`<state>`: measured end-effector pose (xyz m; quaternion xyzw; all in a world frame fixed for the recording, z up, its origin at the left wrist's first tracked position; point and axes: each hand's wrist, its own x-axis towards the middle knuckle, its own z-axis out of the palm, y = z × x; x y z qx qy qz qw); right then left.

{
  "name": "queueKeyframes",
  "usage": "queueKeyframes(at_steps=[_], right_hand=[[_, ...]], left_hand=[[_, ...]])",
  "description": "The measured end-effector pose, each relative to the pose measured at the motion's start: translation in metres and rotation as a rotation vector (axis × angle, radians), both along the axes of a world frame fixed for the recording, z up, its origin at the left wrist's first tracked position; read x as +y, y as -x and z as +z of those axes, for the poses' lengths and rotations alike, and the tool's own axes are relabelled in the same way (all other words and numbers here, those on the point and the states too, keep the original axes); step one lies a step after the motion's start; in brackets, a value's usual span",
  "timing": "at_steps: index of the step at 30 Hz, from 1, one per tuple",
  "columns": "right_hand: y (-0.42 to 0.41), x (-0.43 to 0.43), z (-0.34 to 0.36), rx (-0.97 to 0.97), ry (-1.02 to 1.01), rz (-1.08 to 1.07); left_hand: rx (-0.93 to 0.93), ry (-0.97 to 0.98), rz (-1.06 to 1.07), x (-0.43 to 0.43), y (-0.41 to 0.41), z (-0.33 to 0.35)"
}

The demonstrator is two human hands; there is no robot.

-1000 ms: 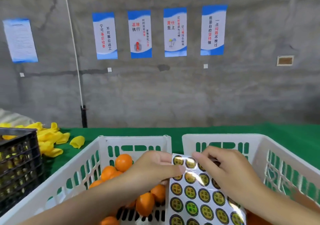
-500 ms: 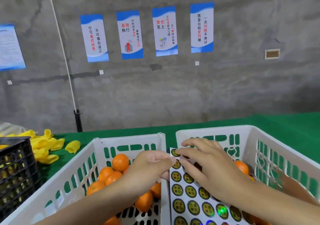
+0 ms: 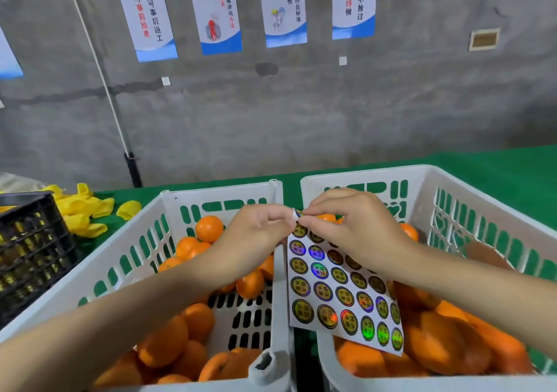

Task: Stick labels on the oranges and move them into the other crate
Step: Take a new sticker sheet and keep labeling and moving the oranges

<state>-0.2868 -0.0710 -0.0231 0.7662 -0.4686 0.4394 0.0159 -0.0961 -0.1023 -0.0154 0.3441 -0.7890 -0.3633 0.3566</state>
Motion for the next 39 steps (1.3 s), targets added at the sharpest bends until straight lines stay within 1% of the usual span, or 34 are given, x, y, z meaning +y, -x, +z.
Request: queueKeyframes(at_steps=[2,4,9,12,15,17,20,22,25,28,32,34,35,36,37,38,39], right_hand=[[0.001,0.000,0.002,-0.036,-0.019,0.028],[0.001,0.001,0.003,-0.017,-0.001,0.028],[-0.001,0.007,0.004,0.190,0.133,-0.005],[0.001,0.007,0.008,0.216,0.099,0.025],[0.002,0.008,0.009,0.255,0.038,0.060],[0.003,0.006,0.007,0.215,0.009,0.052],[0.005,0.001,0.005,0.091,-0.025,0.003],[0.005,-0.003,0.005,-0.033,-0.032,-0.036],[0.004,-0.007,-0.001,-0.222,-0.122,-0.080],[0.002,-0.009,-0.009,-0.219,-0.169,-0.126],[0.004,-0.011,-0.007,-0.178,-0.236,-0.107],[0.005,-0.012,-0.006,-0.149,-0.307,-0.091],[0.006,-0.012,-0.006,-0.143,-0.353,-0.076],[0.007,-0.012,-0.005,-0.141,-0.402,-0.057],[0.007,-0.011,-0.005,-0.137,-0.449,-0.035],[0.008,-0.011,-0.005,-0.130,-0.486,-0.012],[0.008,-0.010,-0.005,-0.119,-0.509,0.010]], left_hand=[[-0.053,0.093,-0.003,-0.002,-0.001,-0.005],[-0.099,0.141,-0.014,-0.005,-0.003,-0.008],[-0.139,0.188,-0.049,-0.006,-0.004,-0.011],[-0.136,0.201,-0.057,-0.005,-0.003,-0.011],[-0.202,0.261,-0.027,-0.003,-0.003,-0.010],[-0.195,0.266,-0.032,-0.002,-0.002,-0.009],[-0.143,0.219,-0.038,-0.001,-0.002,-0.007],[-0.113,0.168,-0.020,-0.001,-0.001,-0.006],[-0.028,0.082,0.033,0.001,0.005,-0.006],[-0.022,0.067,0.010,0.001,0.008,-0.004],[0.000,0.054,-0.041,0.007,0.008,-0.002],[0.087,0.025,0.047,-0.007,0.003,0.001],[0.135,0.006,0.145,-0.022,-0.003,0.002],[0.145,0.014,0.257,-0.038,-0.012,0.003],[0.087,0.053,0.358,-0.055,-0.026,0.001],[-0.063,0.110,0.441,-0.070,-0.040,-0.004],[-0.301,0.148,0.503,-0.084,-0.056,-0.011]])
